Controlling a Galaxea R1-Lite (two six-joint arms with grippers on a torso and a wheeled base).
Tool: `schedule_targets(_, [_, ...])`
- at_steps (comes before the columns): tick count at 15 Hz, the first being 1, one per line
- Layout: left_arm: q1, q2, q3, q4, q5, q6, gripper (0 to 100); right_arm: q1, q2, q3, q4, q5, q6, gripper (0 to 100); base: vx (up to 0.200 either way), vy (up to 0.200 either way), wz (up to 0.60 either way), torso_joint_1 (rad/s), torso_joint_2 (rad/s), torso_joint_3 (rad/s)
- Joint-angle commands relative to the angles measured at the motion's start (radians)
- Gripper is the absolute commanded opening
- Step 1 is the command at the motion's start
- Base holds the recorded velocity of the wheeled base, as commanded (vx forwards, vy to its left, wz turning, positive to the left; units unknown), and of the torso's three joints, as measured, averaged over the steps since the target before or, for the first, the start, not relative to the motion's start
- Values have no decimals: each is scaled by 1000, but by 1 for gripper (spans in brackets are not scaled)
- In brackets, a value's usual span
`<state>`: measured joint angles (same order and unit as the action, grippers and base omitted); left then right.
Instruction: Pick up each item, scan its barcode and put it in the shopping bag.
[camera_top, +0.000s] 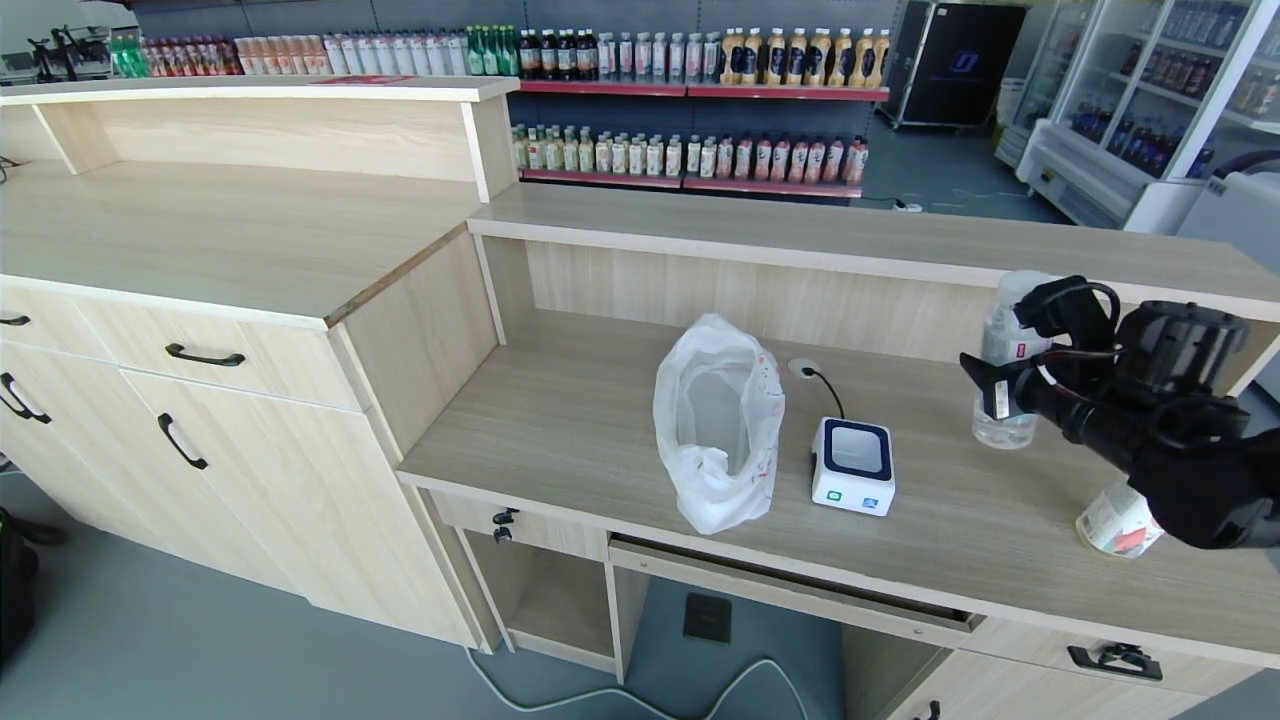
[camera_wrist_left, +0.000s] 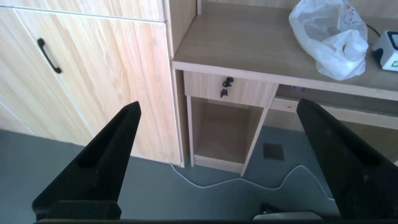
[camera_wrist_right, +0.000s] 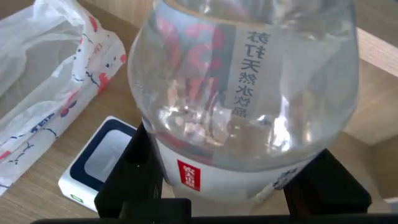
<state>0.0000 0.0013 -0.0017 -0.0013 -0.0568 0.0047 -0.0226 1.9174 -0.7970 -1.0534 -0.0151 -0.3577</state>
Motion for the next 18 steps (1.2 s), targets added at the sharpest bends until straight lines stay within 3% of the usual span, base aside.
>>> schedule_targets(1, [0, 0, 0, 0, 0, 0, 100, 1, -141, 64, 1, -29, 3, 0, 0, 0, 0, 0, 0, 0])
schedule_targets(5, [0, 0, 0, 0, 0, 0, 100, 0, -155, 79, -14, -28, -35, 0, 0, 0, 0, 0, 0, 0])
schedule_targets(9, [0, 0, 0, 0, 0, 0, 100, 30, -100, 70, -119, -66, -30, 0, 0, 0, 600, 0, 2, 4])
schedule_targets(11, [0, 0, 0, 0, 0, 0, 100, 50, -48, 41, -177, -66, -32, 0, 0, 0, 600, 5, 0, 2])
schedule_targets(14, [0, 0, 0, 0, 0, 0, 100, 73, 101, -105, -240, -55, -20, 0, 0, 0, 600, 1, 2, 2])
schedule_targets(18, [0, 0, 0, 0, 0, 0, 100, 24, 275, -278, -115, 202, 220, 0, 0, 0, 0, 0, 0, 0])
